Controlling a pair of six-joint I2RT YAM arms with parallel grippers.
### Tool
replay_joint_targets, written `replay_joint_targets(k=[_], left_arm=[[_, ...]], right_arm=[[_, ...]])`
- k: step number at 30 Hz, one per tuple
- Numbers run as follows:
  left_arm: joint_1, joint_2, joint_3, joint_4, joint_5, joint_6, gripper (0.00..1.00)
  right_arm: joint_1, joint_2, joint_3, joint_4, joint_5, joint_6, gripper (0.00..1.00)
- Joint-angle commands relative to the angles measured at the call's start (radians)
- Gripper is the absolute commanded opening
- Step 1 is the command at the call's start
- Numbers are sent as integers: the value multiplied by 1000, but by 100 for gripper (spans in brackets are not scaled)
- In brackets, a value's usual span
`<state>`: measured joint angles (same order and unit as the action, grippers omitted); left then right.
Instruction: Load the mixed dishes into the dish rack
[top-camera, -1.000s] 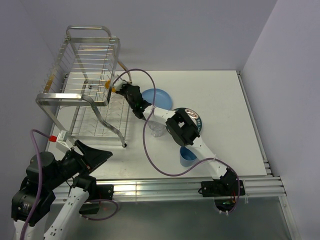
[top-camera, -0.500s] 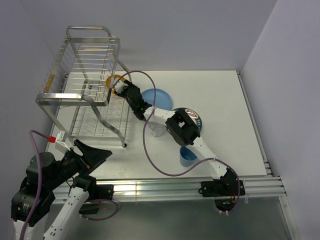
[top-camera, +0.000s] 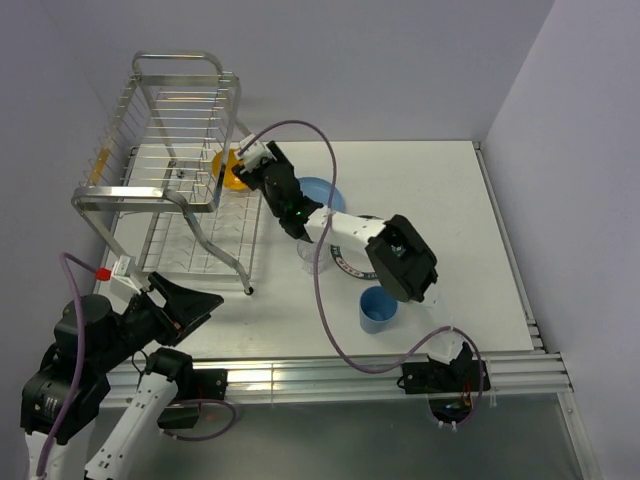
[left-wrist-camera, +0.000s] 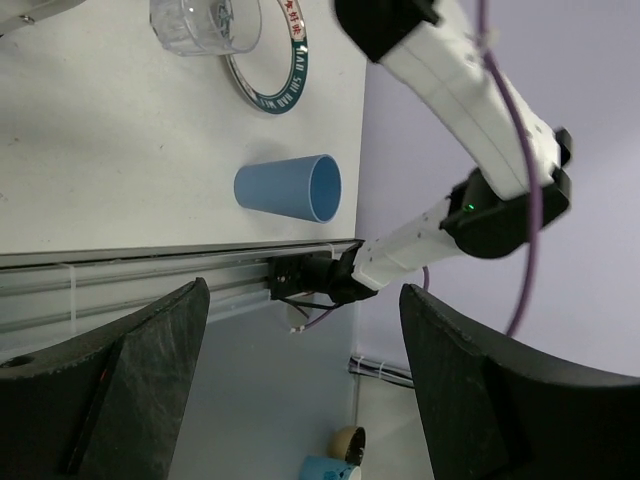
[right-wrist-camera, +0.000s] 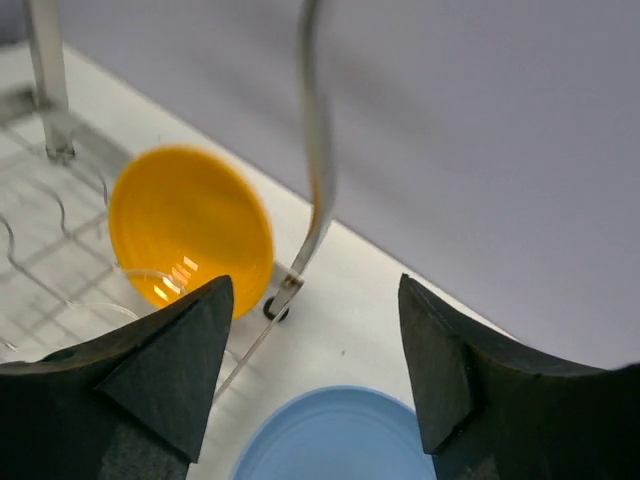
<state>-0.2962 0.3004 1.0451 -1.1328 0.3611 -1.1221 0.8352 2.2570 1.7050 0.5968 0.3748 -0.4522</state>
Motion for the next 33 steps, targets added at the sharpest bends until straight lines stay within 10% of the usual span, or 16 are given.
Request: replay_joint_targets(k=[1, 6, 13, 19, 33], left_arm=[[-3, 55, 41, 24, -13, 5, 83], [0, 129, 120, -21, -33, 30, 79], [26, 220, 239, -85, -33, 90, 78], [34, 239, 207, -93, 32, 137, 78], [35, 272, 266, -234, -20, 208, 79]], right_arm=[[-1, -170, 5, -64, 93, 144, 75], [-11, -365, -85, -388, 216, 468, 82], [-218, -625, -133, -1119, -159, 992, 86], [-323, -513, -19, -1452, -232, 942, 91], [-406, -44, 380, -1484, -369, 758, 91]])
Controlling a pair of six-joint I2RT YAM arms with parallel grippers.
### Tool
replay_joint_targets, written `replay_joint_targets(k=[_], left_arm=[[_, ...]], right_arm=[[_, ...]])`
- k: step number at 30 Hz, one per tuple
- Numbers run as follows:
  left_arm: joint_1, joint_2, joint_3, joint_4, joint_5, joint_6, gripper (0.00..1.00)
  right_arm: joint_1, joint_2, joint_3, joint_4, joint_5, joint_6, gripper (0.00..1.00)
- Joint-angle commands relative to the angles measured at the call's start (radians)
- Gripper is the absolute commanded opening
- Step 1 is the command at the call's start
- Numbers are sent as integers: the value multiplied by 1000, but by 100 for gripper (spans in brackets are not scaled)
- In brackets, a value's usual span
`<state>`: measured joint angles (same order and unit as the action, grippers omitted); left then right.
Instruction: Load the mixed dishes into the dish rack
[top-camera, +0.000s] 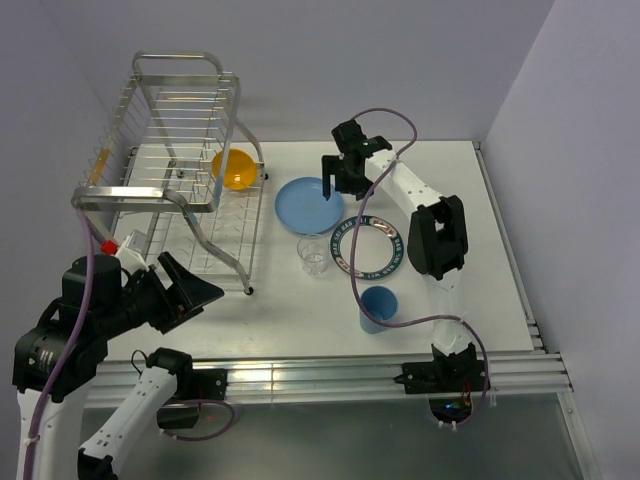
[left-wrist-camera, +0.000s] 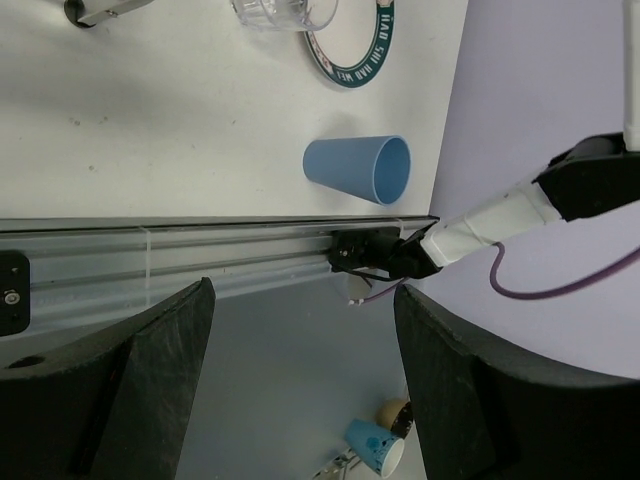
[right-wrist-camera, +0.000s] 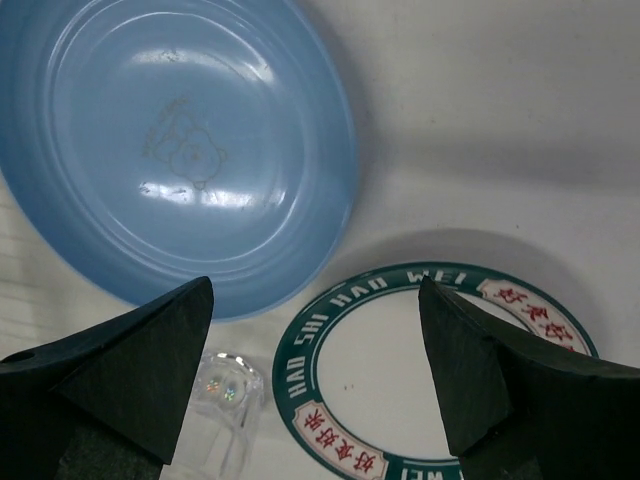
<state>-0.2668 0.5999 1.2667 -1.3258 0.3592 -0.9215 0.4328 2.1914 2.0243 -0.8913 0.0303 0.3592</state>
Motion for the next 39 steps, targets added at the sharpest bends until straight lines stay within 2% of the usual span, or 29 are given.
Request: replay_joint_targets(k=[1, 7, 14, 17, 18, 20, 21, 22, 24, 29, 35, 39], left_arm=[[6, -31, 48, -47, -23, 6, 78], [9, -49, 34, -47, 0, -13, 78], [11, -49, -21, 8, 23, -20, 78], [11, -37, -29, 46, 41, -25, 78], [11, -26, -26, 51, 43, -19, 78], [11, -15, -18, 57, 43, -10, 78], [11, -5, -17, 60, 44, -1, 78], [11, 0, -9, 63, 52, 1, 78], [11, 11, 0, 89, 61, -5, 78], [11, 43, 46, 181, 119, -59, 78], [11, 202, 233, 293, 174, -70, 79], [11, 303, 351, 414, 220, -89, 79]], right_arm=[[-5, 33, 60, 27, -24, -60, 90], [-8, 125, 88, 51, -24, -95, 89], [-8, 179, 88, 92, -81, -123, 77], [-9, 200, 100, 94, -78, -129, 62], [-9, 202, 102, 100, -79, -128, 50], [-8, 199, 94, 110, -79, -120, 38], [-9, 196, 93, 120, -76, -117, 25], [-9, 194, 93, 120, -72, -114, 19], [-12, 194, 102, 115, -53, -108, 0], [-16, 144, 111, 114, -5, -77, 0], [-16, -129, -1, 149, 88, -59, 0], [-14, -252, -15, 80, 100, -57, 0]])
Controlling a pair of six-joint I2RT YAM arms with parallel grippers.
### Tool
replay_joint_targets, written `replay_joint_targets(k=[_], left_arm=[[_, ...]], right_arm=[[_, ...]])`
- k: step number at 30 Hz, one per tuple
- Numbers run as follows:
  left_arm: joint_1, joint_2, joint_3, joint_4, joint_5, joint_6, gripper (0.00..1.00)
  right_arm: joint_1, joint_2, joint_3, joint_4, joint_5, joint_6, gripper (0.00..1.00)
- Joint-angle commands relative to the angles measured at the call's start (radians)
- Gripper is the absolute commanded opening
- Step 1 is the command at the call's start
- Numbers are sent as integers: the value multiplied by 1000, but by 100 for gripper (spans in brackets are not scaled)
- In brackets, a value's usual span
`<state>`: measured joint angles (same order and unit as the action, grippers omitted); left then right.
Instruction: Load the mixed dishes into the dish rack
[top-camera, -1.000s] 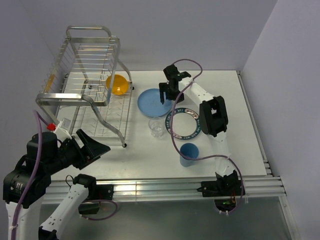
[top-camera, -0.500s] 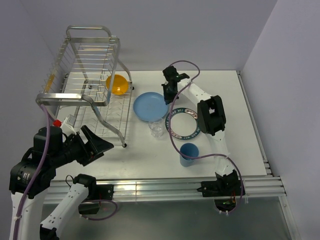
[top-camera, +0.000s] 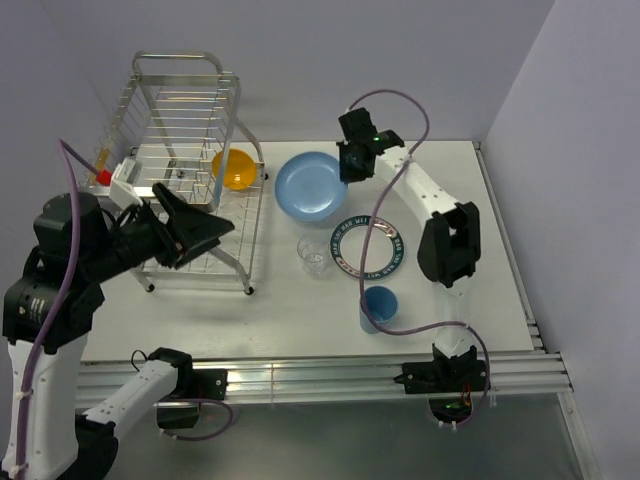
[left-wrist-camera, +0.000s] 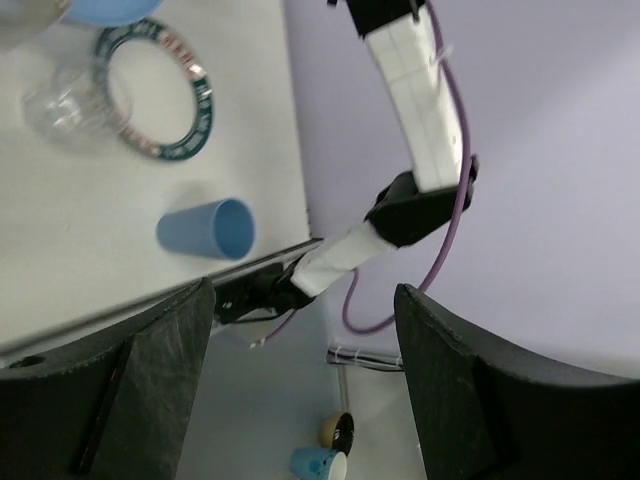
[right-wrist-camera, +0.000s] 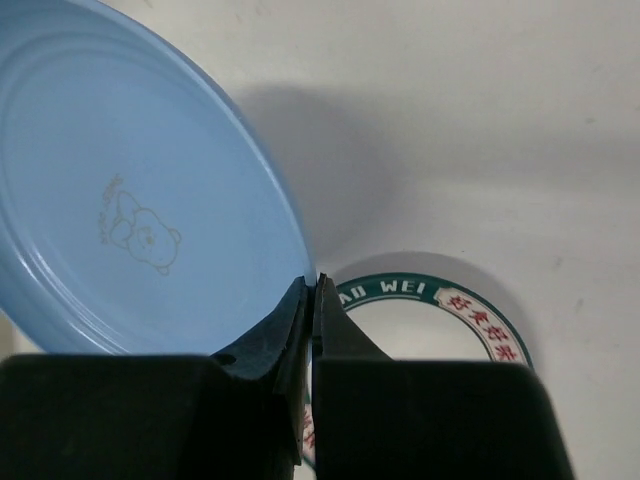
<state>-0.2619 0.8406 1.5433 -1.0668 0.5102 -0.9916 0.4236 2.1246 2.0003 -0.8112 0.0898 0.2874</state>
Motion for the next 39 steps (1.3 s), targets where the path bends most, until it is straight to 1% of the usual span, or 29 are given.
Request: replay_joint_targets(k=[1, 2, 4, 5, 7, 11, 12, 14, 15, 18, 24, 29, 33, 39], left_arm=[[6, 80, 108, 188, 80, -27, 79], [6, 113, 124, 249, 89, -42, 79], [6, 147, 168, 306, 105, -56, 79], [6, 181, 190, 344, 105, -61, 79], [6, 219, 267, 360, 88, -55, 79], [6, 328, 414, 323, 27, 1, 80], [6, 339, 441, 299, 15, 27, 80], [6, 360, 451, 274, -9, 63, 80], [6, 365, 451, 246, -15, 74, 80], [6, 380, 454, 202, -25, 122, 79], [3, 403, 460, 186, 27, 183, 79], [-17, 426, 463, 197, 60, 212, 79], [-40, 434, 459, 220, 88, 223, 80], [-59, 442, 457, 258, 157, 225, 80]], right_arm=[[-3, -208, -4, -11, 41, 19, 0], [-3, -256, -14, -22, 36, 22, 0], [0, -310, -47, -48, 42, 19, 0], [1, -362, -58, -57, 41, 18, 0], [1, -408, -60, -101, 28, 7, 0], [4, -526, -29, -209, -18, -1, 0], [3, -549, -31, -235, -74, 13, 0], [3, -618, -43, -247, -137, 36, 0], [4, -638, -46, -265, -192, 64, 0], [9, -696, -23, -299, -269, 99, 0], [18, -692, 147, -419, -400, 127, 0], [29, -684, 190, -419, -519, 165, 0], [52, -658, 233, -414, -551, 185, 0], [73, -629, 242, -378, -573, 205, 0]])
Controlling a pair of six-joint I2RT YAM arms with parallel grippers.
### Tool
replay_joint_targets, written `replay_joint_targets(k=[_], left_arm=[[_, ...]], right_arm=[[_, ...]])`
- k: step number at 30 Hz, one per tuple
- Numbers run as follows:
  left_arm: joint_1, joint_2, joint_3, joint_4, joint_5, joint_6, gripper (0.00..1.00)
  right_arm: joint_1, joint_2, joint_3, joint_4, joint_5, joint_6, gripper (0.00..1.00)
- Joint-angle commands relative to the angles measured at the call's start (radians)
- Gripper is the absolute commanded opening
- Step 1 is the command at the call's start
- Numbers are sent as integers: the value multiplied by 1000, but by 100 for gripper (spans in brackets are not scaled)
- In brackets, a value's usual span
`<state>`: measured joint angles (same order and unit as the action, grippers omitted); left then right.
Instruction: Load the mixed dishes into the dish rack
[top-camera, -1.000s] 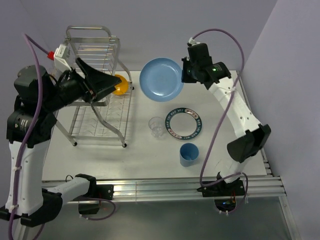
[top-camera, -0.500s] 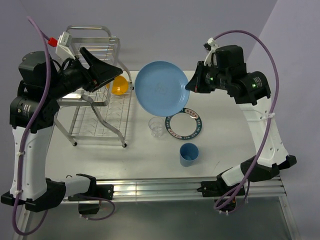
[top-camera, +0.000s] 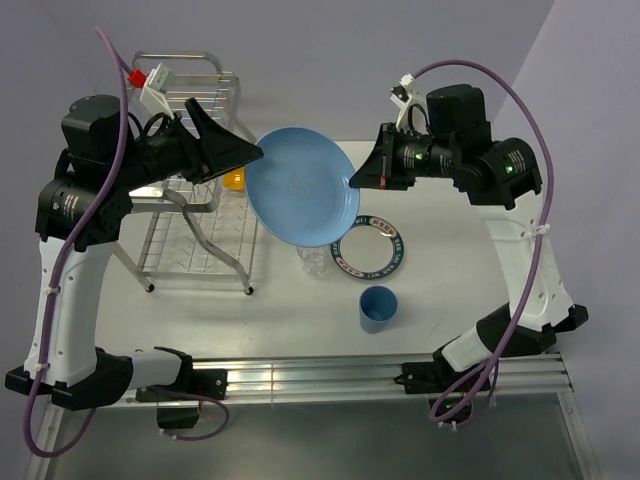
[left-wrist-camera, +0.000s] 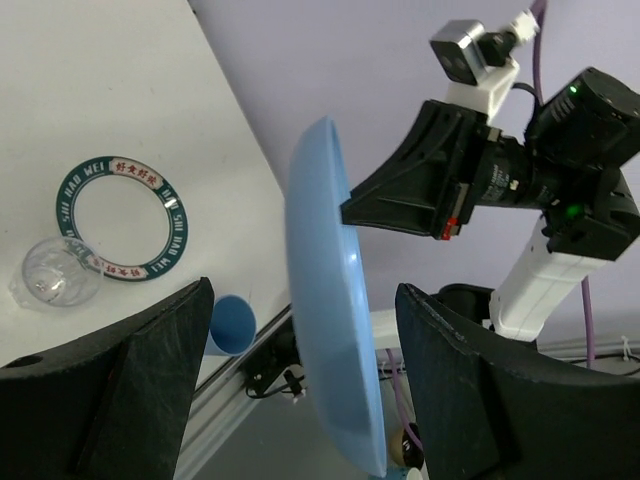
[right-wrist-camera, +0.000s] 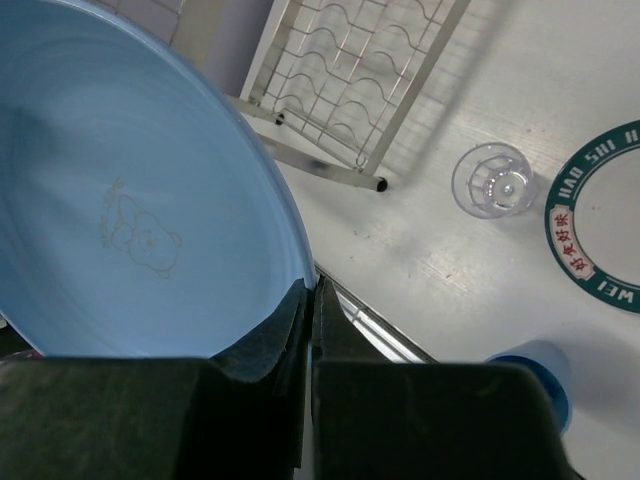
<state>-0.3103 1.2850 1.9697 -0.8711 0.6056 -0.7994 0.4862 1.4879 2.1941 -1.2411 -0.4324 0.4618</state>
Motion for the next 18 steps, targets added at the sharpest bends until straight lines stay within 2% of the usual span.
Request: replay_joint_targets(k=[1, 11, 13, 14, 15, 18], left_arm=[[-15, -4, 29, 64, 68, 34, 80], [-44, -32, -54, 26, 120, 42, 74], [-44, -38, -55, 9, 117, 51, 66], [-44, -36, -52, -9, 120, 61, 60], [-44, -33, -40, -22, 123, 68, 42], [-44, -27, -6, -34, 143, 86, 11]], right_arm=[[17, 18, 53, 54, -51, 32, 0], [58, 51, 75, 143, -94, 70, 0], [71, 54, 70, 181, -94, 72, 0], [83, 55, 70, 193, -95, 72, 0], [89, 55, 63, 219, -97, 64, 0], [101, 40, 8, 293, -143, 38, 0]])
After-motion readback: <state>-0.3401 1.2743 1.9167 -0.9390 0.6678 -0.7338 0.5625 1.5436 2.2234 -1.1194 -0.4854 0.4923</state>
